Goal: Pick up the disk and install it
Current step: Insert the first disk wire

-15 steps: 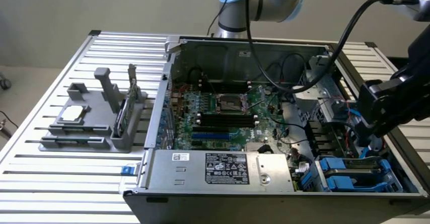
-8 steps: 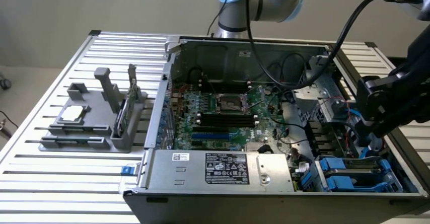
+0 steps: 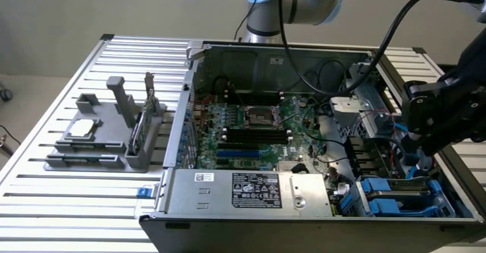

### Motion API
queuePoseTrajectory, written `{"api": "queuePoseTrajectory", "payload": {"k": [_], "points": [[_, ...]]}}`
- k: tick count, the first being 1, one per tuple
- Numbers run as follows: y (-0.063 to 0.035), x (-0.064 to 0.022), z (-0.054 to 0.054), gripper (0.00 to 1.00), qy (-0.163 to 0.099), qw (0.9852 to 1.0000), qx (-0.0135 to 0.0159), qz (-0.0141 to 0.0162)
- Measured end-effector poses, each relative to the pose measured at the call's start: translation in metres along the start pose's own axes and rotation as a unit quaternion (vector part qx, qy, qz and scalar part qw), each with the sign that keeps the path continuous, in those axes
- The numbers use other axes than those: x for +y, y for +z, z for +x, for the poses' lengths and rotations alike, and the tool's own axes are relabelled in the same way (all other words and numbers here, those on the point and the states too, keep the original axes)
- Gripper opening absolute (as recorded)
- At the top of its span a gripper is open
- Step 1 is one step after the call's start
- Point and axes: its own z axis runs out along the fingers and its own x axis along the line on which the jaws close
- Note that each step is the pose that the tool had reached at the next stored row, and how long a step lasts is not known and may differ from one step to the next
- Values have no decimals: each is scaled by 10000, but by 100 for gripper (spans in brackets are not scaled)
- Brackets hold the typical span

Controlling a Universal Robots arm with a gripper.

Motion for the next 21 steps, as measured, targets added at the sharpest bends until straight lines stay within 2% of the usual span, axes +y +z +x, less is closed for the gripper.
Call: {"api": "queuePoseTrajectory", "payload": {"k": [6, 13, 14, 15, 21], "points": [[4, 0, -1, 34, 509, 9987, -20, -27], [3, 4, -29, 34, 767, 9970, -31, -41], [3, 4, -33, 31, 802, 9968, -32, -43], [3, 5, -36, 24, 840, 9965, -34, -46], [2, 8, -66, 24, 1047, 9945, -42, -56]]}}
